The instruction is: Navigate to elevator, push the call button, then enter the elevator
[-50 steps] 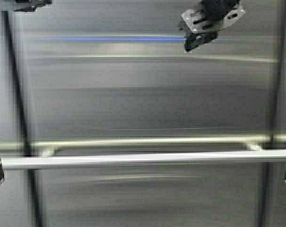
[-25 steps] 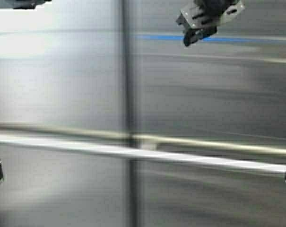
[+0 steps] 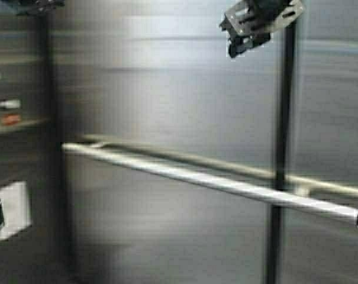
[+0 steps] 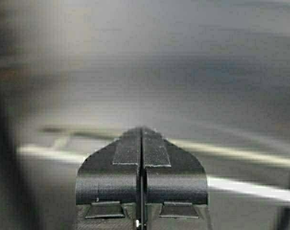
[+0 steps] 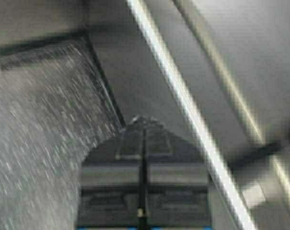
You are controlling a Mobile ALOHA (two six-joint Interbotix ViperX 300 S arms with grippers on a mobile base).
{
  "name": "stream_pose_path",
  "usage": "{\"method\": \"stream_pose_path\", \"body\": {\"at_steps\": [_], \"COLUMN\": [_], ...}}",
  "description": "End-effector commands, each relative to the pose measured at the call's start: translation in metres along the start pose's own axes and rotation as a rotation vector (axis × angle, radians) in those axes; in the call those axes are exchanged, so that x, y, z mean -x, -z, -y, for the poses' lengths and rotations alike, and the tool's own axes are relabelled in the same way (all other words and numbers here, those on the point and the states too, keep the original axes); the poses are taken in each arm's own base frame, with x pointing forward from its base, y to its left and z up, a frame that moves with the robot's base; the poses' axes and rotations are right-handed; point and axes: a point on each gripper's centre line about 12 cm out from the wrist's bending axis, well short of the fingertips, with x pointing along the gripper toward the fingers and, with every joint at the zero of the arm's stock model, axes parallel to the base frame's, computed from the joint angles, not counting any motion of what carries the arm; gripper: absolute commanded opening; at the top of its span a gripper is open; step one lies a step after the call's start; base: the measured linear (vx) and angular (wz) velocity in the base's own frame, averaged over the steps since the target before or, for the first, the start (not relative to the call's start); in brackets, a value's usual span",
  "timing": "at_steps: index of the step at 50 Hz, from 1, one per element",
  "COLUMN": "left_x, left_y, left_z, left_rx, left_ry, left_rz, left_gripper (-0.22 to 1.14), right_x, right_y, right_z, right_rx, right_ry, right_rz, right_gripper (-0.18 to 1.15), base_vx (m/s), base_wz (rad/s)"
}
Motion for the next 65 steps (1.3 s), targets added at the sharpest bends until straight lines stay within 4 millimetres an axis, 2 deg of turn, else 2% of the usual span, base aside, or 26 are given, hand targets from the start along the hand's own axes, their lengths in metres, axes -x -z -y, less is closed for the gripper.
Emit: {"method": "stream_pose_path", "body": {"at_steps": [1,17,27,33,48,65], "left_x": [-0.003,-0.002,-0.002,-0.001,-0.002,-0.001], "left_y": [-0.008,-0.013,-0.015,-0.014,-0.010,-0.015], "left_z": [0.000,0.000,0.000,0.001,0.001,0.001], "left_rx": [0.004,0.015,0.037,0.065,0.077,0.081], "left_ry": [0.002,0.002,0.004,0.005,0.007,0.007], "left_rz": [0.028,0.046,0.049,0.047,0.035,0.052], "left_gripper": [0.03,0.03,0.03,0.03,0.03,0.03], "right_x": [0.004,0.013,0.014,0.014,0.009,-0.001], "right_y": [-0.012,-0.012,-0.002,0.003,0.007,0.015], "right_z": [0.003,0.006,0.024,0.028,0.033,0.053], "right_rx": [-0.005,-0.015,-0.060,-0.075,-0.096,-0.191], "right_ry": [0.008,0.024,0.068,0.077,0.079,0.101], "right_rz": [0.036,0.040,0.019,0.011,0.009,0.029], "right_gripper": [0.06,0.06,0.06,0.06,0.06,0.06], "base_vx": [0.06,0.11,0.13,0.15,0.18,0.16], "base_wz": [0.40,0.38,0.32,0.26,0.18,0.15]}}
